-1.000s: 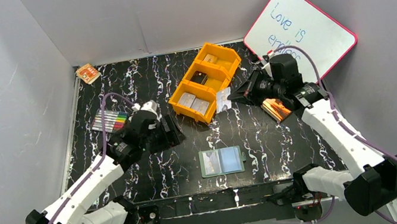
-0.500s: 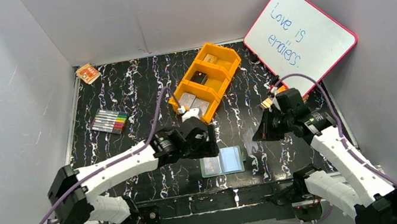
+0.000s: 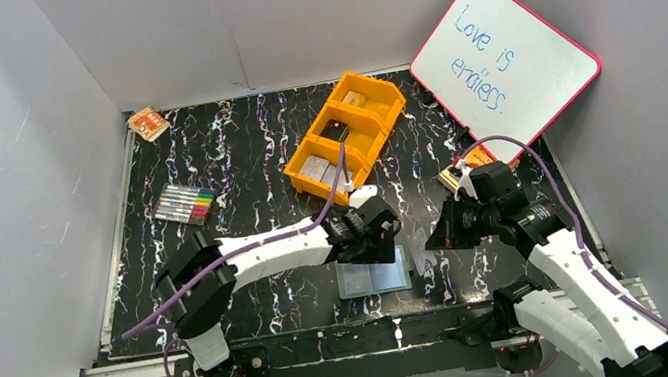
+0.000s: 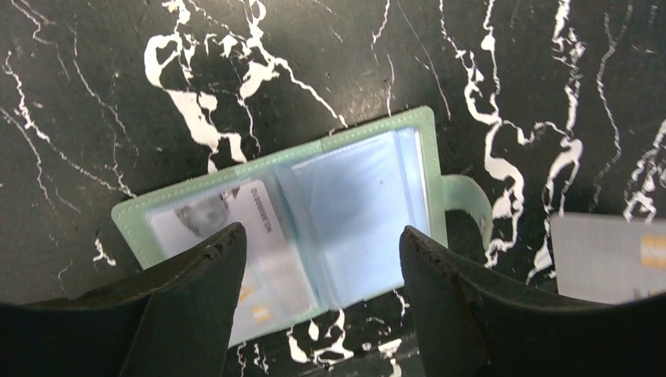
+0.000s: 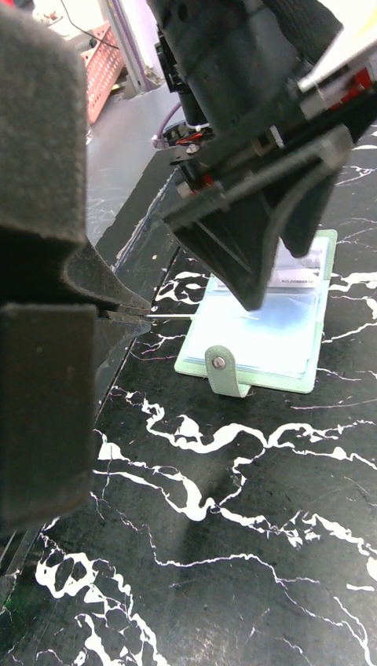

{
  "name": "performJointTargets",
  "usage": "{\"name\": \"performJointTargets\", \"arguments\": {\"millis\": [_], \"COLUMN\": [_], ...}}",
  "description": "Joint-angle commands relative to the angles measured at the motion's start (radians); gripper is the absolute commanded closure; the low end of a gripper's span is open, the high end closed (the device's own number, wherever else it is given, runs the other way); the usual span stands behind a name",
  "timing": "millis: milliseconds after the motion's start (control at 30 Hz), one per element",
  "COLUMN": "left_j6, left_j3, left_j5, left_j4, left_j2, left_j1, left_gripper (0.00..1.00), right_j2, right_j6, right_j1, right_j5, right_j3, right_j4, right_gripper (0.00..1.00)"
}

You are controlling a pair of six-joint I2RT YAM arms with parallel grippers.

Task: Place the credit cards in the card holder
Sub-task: Turn over the card slot in the card holder.

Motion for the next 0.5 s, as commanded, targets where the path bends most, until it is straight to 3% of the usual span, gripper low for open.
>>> {"name": "performJointTargets", "arguments": {"millis": [0, 333, 467], "left_j6": [0.009, -0.005, -0.005], "left_j3": [0.063, 0.034, 0.021], "left_j5": [-0.045, -0.061, -0.059], "left_j4": [-0.039, -0.059, -0.060], "left_j2": [0.047, 0.091, 0.099], "left_j1": [-0.004, -0.004, -0.003], "left_gripper": [0.34, 0.43, 0.52], "right_j2": [-0.032, -0.037, -0.034], "right_j6": [-0.017, -0.018, -0.022], "right_j1": [-0.003, -0.003, -0.003], "right_j5": [-0.048, -0.076, -0.079], "right_j3": [-0.021, -0.033, -0.036], "right_j4": [0.021, 0.032, 0.038], "right_gripper": [1.00, 1.00, 1.00]}}
